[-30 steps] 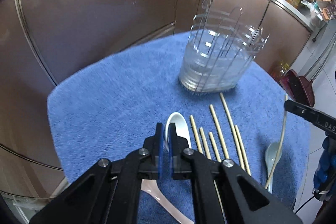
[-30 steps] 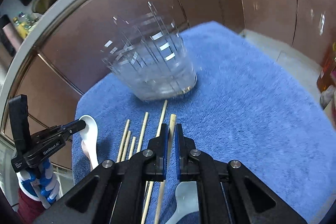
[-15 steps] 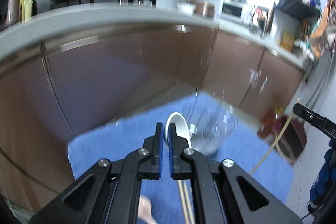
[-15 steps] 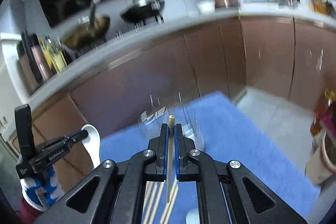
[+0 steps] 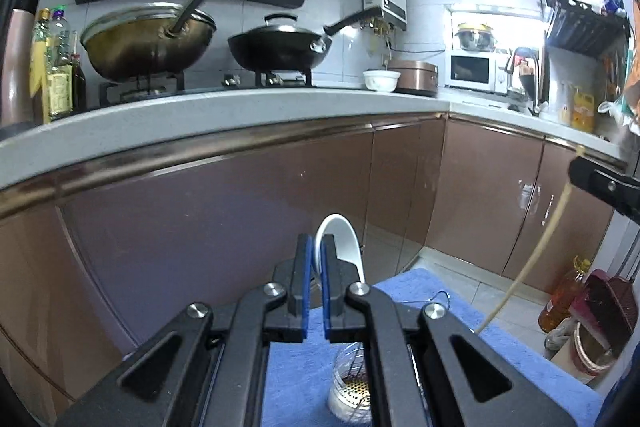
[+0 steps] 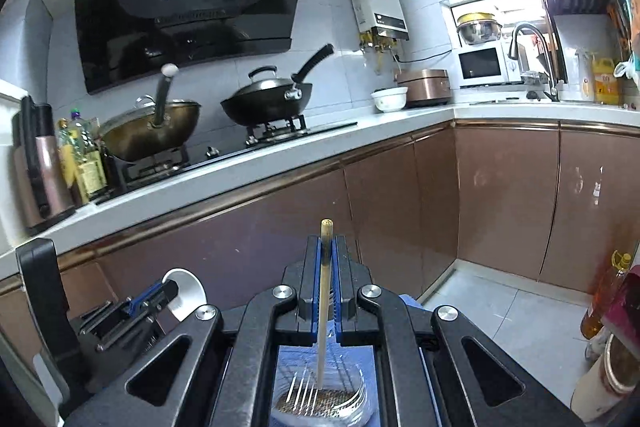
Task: Organize utensils
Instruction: 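Lift the spoon with the left tool while the right tool carries its chopstick into the holder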
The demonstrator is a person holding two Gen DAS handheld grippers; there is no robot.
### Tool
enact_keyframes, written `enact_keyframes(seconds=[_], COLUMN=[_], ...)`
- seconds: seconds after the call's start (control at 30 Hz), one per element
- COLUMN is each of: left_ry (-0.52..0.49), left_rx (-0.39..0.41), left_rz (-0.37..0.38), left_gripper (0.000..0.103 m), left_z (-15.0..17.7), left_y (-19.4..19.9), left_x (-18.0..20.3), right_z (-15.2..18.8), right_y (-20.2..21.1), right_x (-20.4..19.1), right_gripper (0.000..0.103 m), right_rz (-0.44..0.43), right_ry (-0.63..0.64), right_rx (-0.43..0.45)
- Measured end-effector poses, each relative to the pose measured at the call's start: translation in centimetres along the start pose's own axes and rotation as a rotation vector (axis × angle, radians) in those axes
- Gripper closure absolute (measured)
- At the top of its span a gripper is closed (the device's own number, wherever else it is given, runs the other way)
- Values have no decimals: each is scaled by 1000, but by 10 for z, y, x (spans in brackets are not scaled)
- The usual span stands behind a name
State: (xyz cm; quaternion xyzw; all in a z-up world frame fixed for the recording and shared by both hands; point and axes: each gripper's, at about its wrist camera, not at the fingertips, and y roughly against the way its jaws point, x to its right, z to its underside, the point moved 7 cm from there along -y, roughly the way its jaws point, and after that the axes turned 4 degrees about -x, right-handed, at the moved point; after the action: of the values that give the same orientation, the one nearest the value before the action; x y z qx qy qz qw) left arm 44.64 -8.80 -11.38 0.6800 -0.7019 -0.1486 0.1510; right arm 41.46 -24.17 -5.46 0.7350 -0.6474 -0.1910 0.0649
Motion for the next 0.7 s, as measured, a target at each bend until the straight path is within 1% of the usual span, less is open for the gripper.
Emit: enact_keyframes(seconds=[0.1,0.3,0.47,0.57,0.63,0.7], left_ry=[-12,-30,-34,-33,-20,-10], left_rx=[4,-10,-40,-44,-41,-42], left_rz=[-8,-22,-31,-31,-25,-18], left_gripper=[99,99,99,98,97,95], left_z=[16,47,70,80,81,80], left_y=[-14,-37,-50,-53,-52,-49], left_x=[8,14,19,20,19,19], right_z=[18,67,100,109,112,113], right_y=[-20,-57,-72,-73,-70,-65], right_x=[3,11,19,19,19,18], right_gripper=[98,98,97,97,94,86], right_rz=[10,24,26,24,21,20], right_ry=[15,25,11,12,13,12], right_rx=[-14,-72,-133,-153,-164,-167])
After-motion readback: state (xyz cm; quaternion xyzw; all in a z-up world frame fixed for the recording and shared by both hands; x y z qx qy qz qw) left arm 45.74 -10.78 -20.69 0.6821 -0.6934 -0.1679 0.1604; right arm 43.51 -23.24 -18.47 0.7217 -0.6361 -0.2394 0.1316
